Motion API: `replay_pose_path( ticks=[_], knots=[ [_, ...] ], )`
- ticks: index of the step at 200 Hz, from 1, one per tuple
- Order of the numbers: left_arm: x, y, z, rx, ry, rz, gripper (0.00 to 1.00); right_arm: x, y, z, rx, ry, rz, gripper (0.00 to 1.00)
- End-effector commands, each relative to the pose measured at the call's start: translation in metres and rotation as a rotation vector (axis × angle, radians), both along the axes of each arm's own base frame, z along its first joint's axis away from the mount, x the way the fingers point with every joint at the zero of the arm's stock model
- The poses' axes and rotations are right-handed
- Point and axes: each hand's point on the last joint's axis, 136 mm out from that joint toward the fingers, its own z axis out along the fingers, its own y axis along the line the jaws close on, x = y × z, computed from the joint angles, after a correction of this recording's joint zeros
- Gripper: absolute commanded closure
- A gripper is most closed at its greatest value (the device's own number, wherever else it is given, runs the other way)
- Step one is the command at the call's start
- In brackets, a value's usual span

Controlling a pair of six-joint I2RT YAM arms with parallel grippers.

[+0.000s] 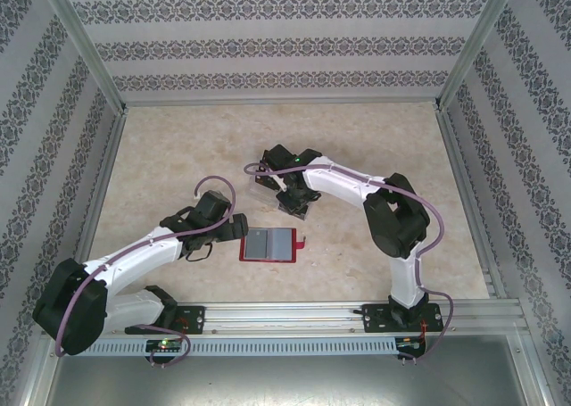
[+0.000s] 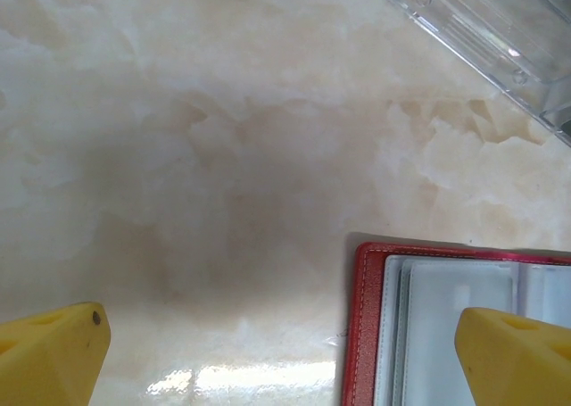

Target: Put the credit cards into the card holder

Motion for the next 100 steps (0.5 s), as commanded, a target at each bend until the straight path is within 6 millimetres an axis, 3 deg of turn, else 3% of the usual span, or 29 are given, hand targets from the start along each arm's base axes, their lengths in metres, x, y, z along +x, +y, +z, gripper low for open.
replay_pose_path(
  ticks=[1,49,100],
  knots=[
    [0.001,0.002,-0.004,-0.008,0.004,0.012,0.0,0.001,0.0,0.001,-0.037,-0.011,0.029,0.62],
    [0.0,0.002,-0.005,-0.011,0.005,0.013,0.0,-0.006,0.005,0.004,-0.007,0.004,0.04,0.77],
    [-0.002,0.002,-0.008,-0.016,0.011,0.015,0.0,-0.006,0.013,0.007,0.028,0.014,0.048,0.81]
  ],
)
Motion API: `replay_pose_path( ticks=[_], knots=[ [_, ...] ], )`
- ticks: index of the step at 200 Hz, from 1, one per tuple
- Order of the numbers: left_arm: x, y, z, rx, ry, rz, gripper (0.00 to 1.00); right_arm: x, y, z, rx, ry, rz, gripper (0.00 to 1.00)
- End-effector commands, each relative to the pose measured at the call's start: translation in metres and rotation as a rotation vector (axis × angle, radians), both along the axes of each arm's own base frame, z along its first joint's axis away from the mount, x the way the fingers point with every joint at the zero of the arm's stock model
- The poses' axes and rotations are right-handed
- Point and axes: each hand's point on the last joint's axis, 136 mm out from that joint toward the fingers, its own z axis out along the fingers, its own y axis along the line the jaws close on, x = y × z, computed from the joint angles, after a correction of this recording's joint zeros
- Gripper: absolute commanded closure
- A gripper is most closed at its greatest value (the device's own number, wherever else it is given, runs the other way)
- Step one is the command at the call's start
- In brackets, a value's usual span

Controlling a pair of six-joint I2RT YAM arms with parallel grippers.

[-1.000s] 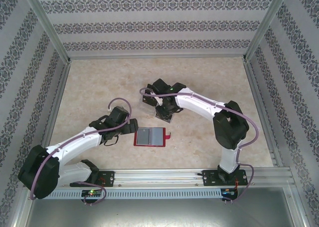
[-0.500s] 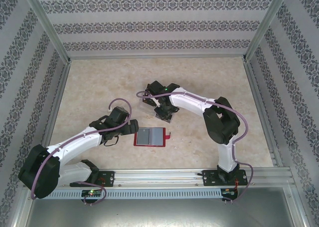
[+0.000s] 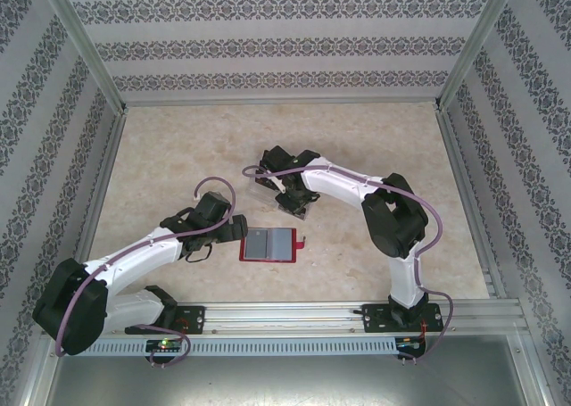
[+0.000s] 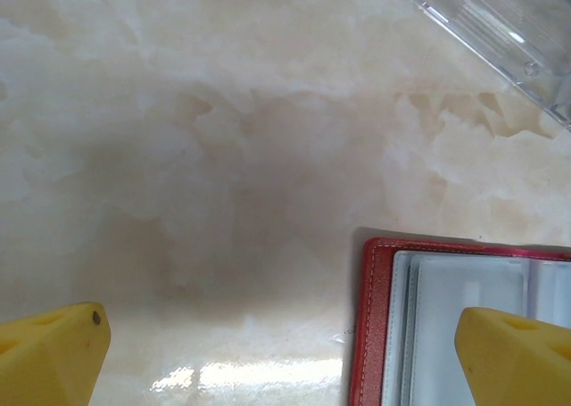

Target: Put the credit cards into the card holder

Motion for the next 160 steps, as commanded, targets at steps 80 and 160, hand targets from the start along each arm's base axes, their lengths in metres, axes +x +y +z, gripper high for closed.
replay_pose_path(
  ticks=[80,160],
  knots=[
    [-0.001,-0.001,-0.007,-0.026,0.012,0.008,0.0,0.001,0.017,0.008,0.041,0.025,0.037,0.92],
    [0.0,-0.003,-0.009,-0.024,0.02,-0.006,0.0,0.003,0.021,0.041,0.073,-0.005,0.085,1.0]
  ],
)
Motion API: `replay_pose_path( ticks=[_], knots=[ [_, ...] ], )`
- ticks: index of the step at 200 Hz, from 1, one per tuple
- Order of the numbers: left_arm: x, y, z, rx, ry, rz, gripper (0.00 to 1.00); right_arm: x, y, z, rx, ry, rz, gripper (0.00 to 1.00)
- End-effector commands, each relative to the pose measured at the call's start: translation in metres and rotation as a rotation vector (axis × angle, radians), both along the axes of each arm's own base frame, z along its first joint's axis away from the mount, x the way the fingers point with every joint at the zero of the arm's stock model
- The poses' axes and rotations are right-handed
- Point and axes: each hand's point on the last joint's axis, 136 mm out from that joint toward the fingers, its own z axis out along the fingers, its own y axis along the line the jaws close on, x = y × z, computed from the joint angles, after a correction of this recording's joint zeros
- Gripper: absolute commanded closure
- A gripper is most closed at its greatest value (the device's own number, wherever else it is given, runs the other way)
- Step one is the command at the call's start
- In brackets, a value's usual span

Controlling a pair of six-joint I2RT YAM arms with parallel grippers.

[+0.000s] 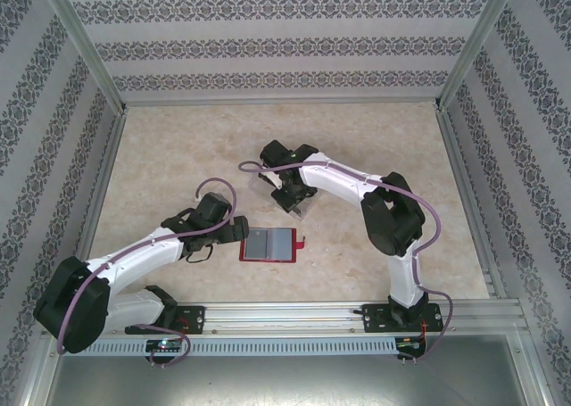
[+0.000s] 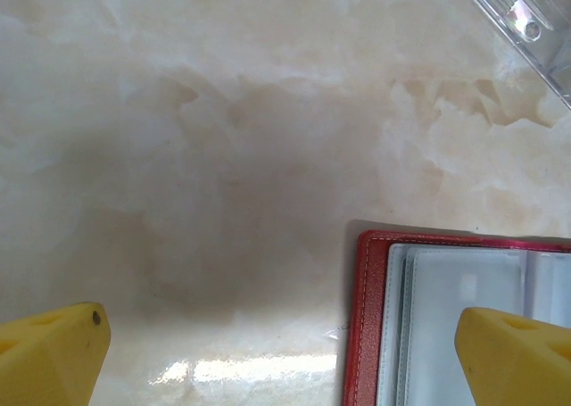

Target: Put the credit cards into the card holder

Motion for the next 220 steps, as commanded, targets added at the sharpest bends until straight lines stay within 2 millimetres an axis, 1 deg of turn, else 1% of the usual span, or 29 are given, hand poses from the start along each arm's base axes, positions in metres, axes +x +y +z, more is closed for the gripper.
replay_pose_path(
  ticks=[1,27,41,61,88,103,115,121,128,137,147,180,220],
  knots=[
    [0.001,0.001,-0.004,-0.005,0.009,0.005,0.0,-0.001,0.006,0.029,0.031,-0.027,0.032,1.0],
    [0.002,-0.004,-0.003,-0.003,0.018,-0.03,0.0,0.0,0.009,0.062,0.091,-0.071,0.021,1.0],
    [0.002,-0.007,-0.003,0.002,0.029,-0.055,0.0,-0.004,0.012,0.077,0.137,-0.084,0.004,1.0],
    [-0.001,-0.012,-0.004,0.02,0.038,-0.099,0.0,-0.011,0.014,0.092,0.215,-0.086,-0.047,1.0],
    [-0.007,-0.024,-0.009,0.057,0.054,-0.167,0.0,-0.028,0.019,0.098,0.374,-0.054,-0.171,1.0],
    [-0.011,-0.029,-0.011,0.09,0.057,-0.192,0.0,-0.038,0.021,0.095,0.472,-0.023,-0.261,1.0],
    [-0.013,-0.028,-0.016,0.117,0.065,-0.195,0.0,-0.044,0.024,0.093,0.559,0.002,-0.332,1.0],
    [-0.013,-0.028,-0.017,0.124,0.065,-0.192,0.0,-0.05,0.023,0.086,0.588,0.026,-0.368,1.0],
    [-0.015,-0.028,-0.018,0.132,0.066,-0.193,0.0,-0.052,0.027,0.089,0.648,0.032,-0.394,1.0],
    [-0.016,-0.026,-0.02,0.149,0.07,-0.19,0.0,-0.058,0.027,0.082,0.692,0.051,-0.438,1.0],
    [-0.018,-0.023,-0.023,0.166,0.078,-0.183,0.0,-0.062,0.028,0.079,0.742,0.06,-0.476,1.0],
    [-0.025,-0.011,-0.029,0.219,0.104,-0.15,0.0,-0.078,0.027,0.06,0.818,0.088,-0.549,1.0],
    [-0.034,-0.002,-0.042,0.247,0.147,-0.121,0.0,-0.091,0.029,0.035,0.879,0.114,-0.62,1.0]
  ],
)
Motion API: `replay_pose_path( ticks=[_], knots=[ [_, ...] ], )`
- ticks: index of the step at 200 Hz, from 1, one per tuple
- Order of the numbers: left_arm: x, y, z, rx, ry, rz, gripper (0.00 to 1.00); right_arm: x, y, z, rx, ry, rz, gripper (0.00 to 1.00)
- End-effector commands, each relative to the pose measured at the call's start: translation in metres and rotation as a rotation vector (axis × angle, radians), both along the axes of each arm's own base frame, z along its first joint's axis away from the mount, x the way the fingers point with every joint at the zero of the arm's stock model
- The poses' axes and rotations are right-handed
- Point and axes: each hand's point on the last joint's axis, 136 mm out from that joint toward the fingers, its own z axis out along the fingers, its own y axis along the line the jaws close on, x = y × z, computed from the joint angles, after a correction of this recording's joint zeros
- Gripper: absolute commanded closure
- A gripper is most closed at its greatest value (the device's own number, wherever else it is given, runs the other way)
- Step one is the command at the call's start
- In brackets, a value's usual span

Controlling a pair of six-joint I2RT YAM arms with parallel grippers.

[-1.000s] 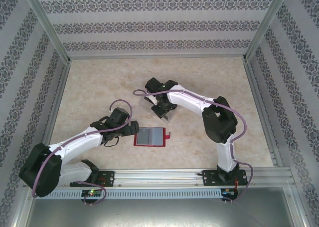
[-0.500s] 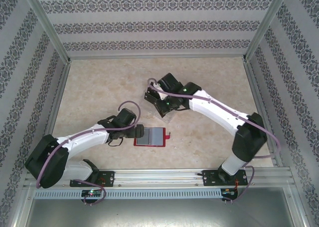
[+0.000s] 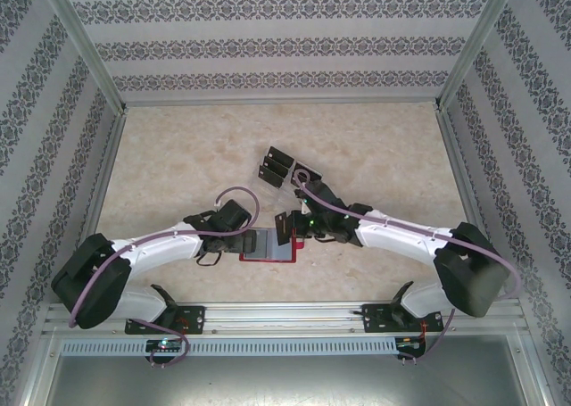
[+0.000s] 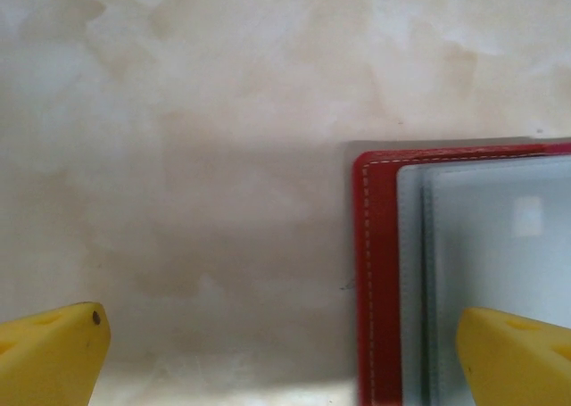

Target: Put the credit cards into the card holder

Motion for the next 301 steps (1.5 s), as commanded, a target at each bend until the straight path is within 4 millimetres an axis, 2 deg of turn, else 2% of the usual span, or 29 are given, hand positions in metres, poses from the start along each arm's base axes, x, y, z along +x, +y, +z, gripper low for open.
replay_pose_path(
  ticks=[1,60,116,200,301],
  knots=[
    [-0.014,0.015,-0.013,0.07,0.047,0.032,0.0,0.005,0.016,0.012,0.142,-0.019,-0.068,1.0],
    [-0.023,0.026,-0.021,0.096,0.064,0.072,0.0,-0.005,0.017,-0.012,0.17,-0.023,-0.109,1.0],
    [-0.026,0.028,-0.024,0.098,0.069,0.077,0.0,-0.007,0.009,-0.019,0.211,-0.025,-0.157,1.0],
    [-0.028,0.027,-0.025,0.095,0.069,0.07,0.0,-0.009,0.019,-0.027,0.267,0.026,-0.167,1.0],
    [-0.029,0.027,-0.027,0.101,0.074,0.067,0.0,-0.019,0.015,-0.045,0.255,0.065,-0.167,1.0]
  ],
)
